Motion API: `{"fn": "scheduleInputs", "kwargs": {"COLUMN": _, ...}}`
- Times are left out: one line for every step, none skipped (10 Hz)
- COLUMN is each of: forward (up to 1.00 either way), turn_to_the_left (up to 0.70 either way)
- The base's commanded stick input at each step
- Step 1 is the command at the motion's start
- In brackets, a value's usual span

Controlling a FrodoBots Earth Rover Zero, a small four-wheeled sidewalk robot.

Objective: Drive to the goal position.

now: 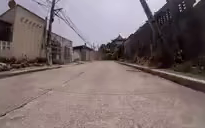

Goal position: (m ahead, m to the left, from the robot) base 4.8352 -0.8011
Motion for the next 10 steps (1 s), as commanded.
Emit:
{"fn": "scheduleInputs", "kwargs": {"forward": 1.00, "turn_to_the_left": -0.31}}
{"fn": "scheduleInputs", "kwargs": {"forward": 1.00, "turn_to_the_left": -0.22}}
{"fn": "scheduleInputs", "kwargs": {"forward": 1.00, "turn_to_the_left": -0.13}}
{"fn": "scheduleInputs", "kwargs": {"forward": 1.00, "turn_to_the_left": -0.04}}
{"fn": "scheduleInputs", "kwargs": {"forward": 1.00, "turn_to_the_left": 0.00}}
{"fn": "scheduleInputs", "kwargs": {"forward": 1.00, "turn_to_the_left": 0.00}}
{"fn": "scheduleInputs", "kwargs": {"forward": 1.00, "turn_to_the_left": 0.00}}
{"fn": "scheduleInputs", "kwargs": {"forward": 1.00, "turn_to_the_left": 0.00}}
{"fn": "scheduleInputs", "kwargs": {"forward": 1.00, "turn_to_the_left": 0.00}}
{"fn": "scheduleInputs", "kwargs": {"forward": 1.00, "turn_to_the_left": 0.00}}
